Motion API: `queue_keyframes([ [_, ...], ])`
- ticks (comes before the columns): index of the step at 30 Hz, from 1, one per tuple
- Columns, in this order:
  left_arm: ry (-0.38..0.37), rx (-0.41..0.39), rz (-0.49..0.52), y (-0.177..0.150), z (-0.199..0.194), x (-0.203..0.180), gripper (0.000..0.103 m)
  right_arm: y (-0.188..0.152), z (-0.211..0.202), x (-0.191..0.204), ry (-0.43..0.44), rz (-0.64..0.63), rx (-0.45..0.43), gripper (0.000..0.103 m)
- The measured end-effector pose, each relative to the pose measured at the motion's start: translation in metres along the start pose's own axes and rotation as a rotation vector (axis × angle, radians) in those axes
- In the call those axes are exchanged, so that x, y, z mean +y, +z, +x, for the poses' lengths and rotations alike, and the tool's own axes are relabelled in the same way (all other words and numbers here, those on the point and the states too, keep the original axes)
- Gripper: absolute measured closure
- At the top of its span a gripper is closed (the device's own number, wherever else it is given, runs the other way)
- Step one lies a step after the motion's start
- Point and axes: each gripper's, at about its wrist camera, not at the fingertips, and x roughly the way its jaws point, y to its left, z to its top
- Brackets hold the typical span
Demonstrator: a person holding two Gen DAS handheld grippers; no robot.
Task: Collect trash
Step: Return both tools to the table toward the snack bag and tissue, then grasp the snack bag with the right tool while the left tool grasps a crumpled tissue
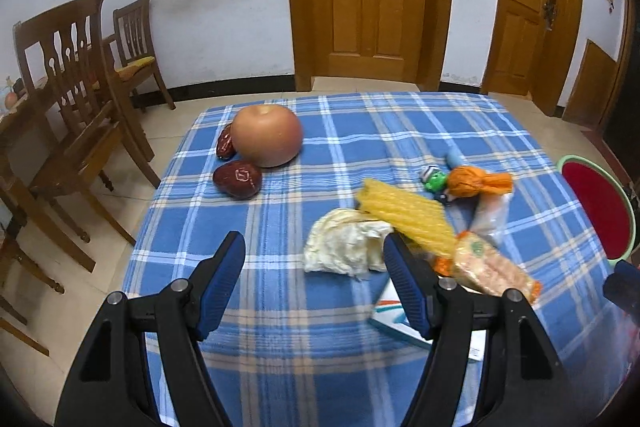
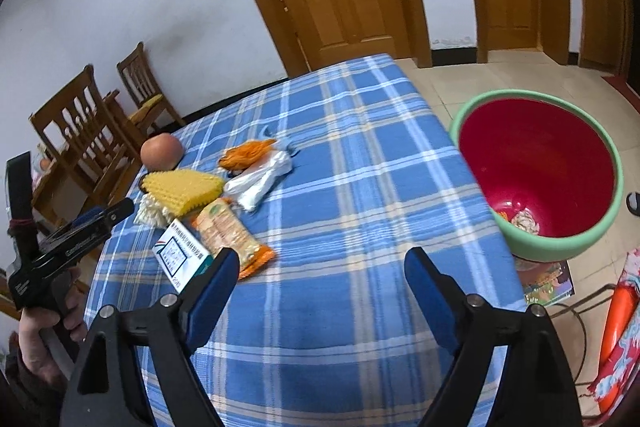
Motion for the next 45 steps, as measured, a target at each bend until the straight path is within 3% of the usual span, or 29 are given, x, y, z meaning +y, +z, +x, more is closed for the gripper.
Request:
queue_keyframes([
  [7,-0.011,0.039,0.026,-0.003,0.023,0.001,0.032,0.005,0.015,0.017,0.009,-0.05,0.032,0.016],
  [13,-0.054,0.075,-0.009,-0.004,0.04,0.001,0.032,0.008,0.03,0.03,0.007,-0.086,0.068,0.016],
  [14,-0.064,0.085,-0.016,-0.005,0.044,0.002,0.035,0.009,0.032,0.033,0.006,-0.097,0.074,0.016],
  [16,-0.08,0.104,-0.035,-0.006,0.05,0.004,0.05,0.011,0.038,0.038,0.005,-0.113,0.081,0.016],
  [18,-0.108,0.12,-0.062,-0.007,0.054,0.007,0.071,0.012,0.044,0.042,0.01,-0.122,0.089,0.016],
  [24,-0.169,0.112,-0.113,-0.01,0.047,0.019,0.086,0.011,0.062,0.052,0.026,-0.149,0.128,0.016],
  [33,-0.211,0.081,-0.118,-0.019,0.021,0.024,0.09,0.01,0.078,0.063,-0.021,-0.196,0.139,0.016],
  [45,-0.249,0.062,-0.159,-0.027,-0.004,0.029,0.09,0.012,0.092,0.07,-0.011,-0.165,0.133,0.016],
])
